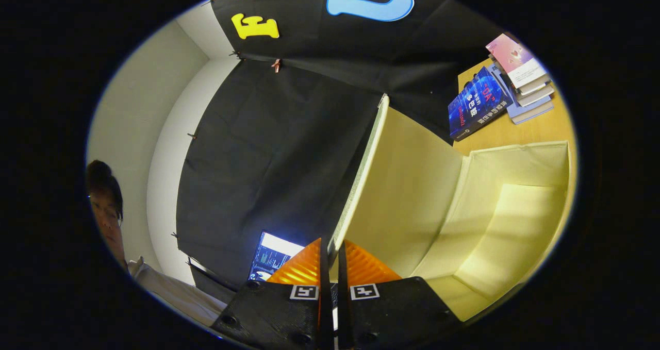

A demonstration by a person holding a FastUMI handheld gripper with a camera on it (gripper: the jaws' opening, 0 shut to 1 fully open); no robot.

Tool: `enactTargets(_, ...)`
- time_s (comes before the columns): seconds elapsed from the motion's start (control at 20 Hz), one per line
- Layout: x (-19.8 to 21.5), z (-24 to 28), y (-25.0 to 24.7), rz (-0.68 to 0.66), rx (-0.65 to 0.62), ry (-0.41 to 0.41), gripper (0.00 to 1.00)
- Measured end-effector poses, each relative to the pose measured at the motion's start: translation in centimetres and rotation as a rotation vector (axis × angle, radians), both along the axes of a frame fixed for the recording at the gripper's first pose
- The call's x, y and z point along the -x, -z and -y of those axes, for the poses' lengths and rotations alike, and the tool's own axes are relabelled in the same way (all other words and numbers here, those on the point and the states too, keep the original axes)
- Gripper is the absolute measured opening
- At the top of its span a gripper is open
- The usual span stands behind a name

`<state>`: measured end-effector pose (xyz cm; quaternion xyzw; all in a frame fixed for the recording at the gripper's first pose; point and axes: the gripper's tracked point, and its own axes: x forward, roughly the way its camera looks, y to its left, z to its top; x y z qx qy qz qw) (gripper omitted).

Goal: Open the storage box then place both shoes into the box .Put the left shoe in first, then the right shoe, with the right side of both shoes facing outward in a uniform manner.

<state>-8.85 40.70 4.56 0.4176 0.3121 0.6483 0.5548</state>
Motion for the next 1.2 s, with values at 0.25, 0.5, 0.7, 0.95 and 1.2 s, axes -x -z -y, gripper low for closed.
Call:
enactTargets(0.25, 0.0, -2.9, 0.0, 0.024, 0.041, -0.014, 0.15)
enactTargets(0.5, -0.7, -4.3, 1.0, 0.02, 0.075, 0.0, 0.48)
enactTargets(0.7, -1.2, -5.4, 1.6, 0.016, 0.094, 0.019, 0.75)
enactTargets(0.95, -1.1, -5.7, 1.9, 0.034, 0.112, 0.033, 0.9)
enactTargets(1.2, -2.2, -3.6, 2.1, 0.072, 0.129, 0.094, 0.96)
